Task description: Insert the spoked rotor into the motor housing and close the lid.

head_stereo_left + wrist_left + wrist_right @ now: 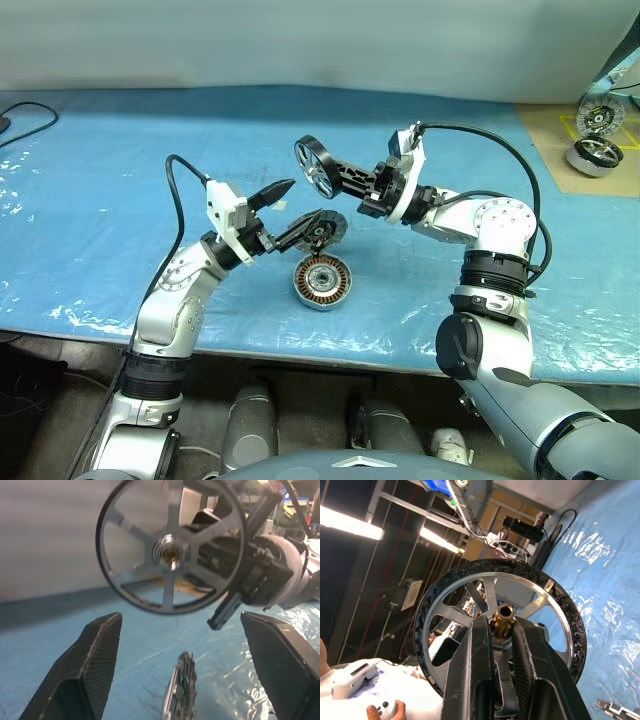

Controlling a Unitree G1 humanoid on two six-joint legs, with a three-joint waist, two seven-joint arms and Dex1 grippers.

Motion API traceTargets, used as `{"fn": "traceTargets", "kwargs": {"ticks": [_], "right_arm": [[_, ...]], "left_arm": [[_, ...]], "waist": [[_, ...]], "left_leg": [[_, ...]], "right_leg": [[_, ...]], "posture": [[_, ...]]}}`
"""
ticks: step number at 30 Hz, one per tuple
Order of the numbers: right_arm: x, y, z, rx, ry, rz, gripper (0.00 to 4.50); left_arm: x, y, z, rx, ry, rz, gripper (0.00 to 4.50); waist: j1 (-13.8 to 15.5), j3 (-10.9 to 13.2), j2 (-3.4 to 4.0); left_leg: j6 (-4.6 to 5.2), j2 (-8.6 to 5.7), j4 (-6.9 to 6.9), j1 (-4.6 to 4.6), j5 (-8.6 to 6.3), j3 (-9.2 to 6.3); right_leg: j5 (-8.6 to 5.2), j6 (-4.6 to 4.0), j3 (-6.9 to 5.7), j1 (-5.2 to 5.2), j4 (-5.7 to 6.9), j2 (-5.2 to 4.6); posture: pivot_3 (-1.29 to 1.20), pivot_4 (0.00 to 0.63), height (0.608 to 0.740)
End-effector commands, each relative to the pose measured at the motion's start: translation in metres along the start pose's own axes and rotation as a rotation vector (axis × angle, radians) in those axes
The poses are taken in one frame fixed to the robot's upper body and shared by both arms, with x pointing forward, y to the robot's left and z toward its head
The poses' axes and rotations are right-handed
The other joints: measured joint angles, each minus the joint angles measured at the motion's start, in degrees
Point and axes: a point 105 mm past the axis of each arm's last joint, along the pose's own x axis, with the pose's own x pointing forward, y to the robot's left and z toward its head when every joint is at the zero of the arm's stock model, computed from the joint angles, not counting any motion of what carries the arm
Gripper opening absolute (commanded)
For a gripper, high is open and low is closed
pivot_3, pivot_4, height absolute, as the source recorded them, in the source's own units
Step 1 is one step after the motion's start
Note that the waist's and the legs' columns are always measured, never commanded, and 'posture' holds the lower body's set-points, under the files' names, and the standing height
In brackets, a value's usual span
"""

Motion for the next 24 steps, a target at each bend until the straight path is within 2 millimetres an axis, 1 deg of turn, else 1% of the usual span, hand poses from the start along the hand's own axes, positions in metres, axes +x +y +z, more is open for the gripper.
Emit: {"fn": "traceTargets", "kwargs": {"ticks": [1, 7, 12, 19, 23, 24], "right_arm": [[0.001, 0.013, 0.003, -0.049, -0.01, 0.041, 0.15], [0.002, 0.01, 0.003, -0.063, -0.009, 0.022, 0.15], [0.001, 0.008, 0.004, -0.073, -0.013, 0.006, 0.15], [0.001, 0.003, 0.003, -0.074, -0.01, -0.016, 0.15], [0.002, 0.002, 0.003, -0.076, -0.011, -0.023, 0.15], [0.002, 0.001, 0.003, -0.076, -0.011, -0.024, 0.15]], "left_arm": [[0.009, -0.005, 0.017, 0.073, -0.055, -0.017, 3.99], [0.011, -0.004, 0.021, 0.103, -0.061, -0.01, 3.99], [0.011, -0.005, 0.026, 0.09, -0.068, -0.001, 3.99], [0.006, 0.0, 0.02, 0.109, -0.031, 0.019, 3.99], [0.006, 0.003, 0.02, 0.105, -0.036, 0.045, 3.99], [0.006, 0.004, 0.02, 0.103, -0.038, 0.051, 3.59]], "waist": [[-0.03, 0.0, 0.0], [-0.03, 0.0, 0.0], [-0.02, 0.0, 0.0], [-0.03, 0.0, 0.0], [-0.04, 0.0, 0.0], [-0.03, 0.0, 0.0]], "left_leg": [[0.0, 0.0, 0.0, 0.01, 0.0, 0.0], [-0.01, 0.0, -0.01, 0.0, 0.0, -0.01], [-0.01, -0.01, 0.0, 0.0, 0.0, -0.01], [-0.01, -0.02, 0.01, 0.0, 0.0, -0.02], [-0.01, -0.02, 0.01, 0.0, 0.01, -0.02], [-0.01, -0.02, 0.01, 0.0, 0.01, -0.02]], "right_leg": [[0.0, 0.0, 0.01, 0.0, 0.0, 0.0], [0.0, 0.01, 0.0, 0.0, 0.0, 0.0], [0.0, 0.01, 0.0, 0.0, 0.0, 0.0], [0.01, 0.02, 0.0, 0.0, 0.0, 0.0], [0.01, 0.02, 0.0, 0.0, 0.01, 0.0], [0.01, 0.02, 0.0, 0.0, 0.01, 0.0]], "posture": [[0.0, 0.15, 0.74], [0.0, 0.15, 0.74], [0.0, 0.15, 0.74], [0.0, 0.15, 0.74], [0.0, 0.15, 0.74], [0.0, 0.15, 0.74]]}}
